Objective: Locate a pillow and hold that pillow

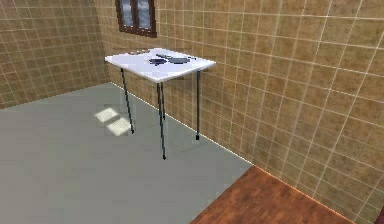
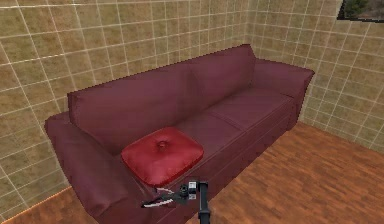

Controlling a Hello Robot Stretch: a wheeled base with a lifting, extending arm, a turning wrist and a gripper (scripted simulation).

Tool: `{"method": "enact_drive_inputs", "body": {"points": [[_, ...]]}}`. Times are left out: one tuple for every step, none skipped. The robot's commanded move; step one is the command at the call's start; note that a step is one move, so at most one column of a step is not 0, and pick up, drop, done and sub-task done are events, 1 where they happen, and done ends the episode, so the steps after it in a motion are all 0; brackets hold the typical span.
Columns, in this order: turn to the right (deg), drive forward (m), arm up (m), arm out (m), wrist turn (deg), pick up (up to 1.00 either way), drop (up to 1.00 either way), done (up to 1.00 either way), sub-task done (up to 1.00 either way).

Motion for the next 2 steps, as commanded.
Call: {"method": "enact_drive_inputs", "body": {"points": [[0.0,0.00,0.10,0.00,0.0,0.00,0.00,0.00,0.00],[0.0,0.00,0.00,0.00,0.0,0.00,0.00,1.00,0.00]]}}
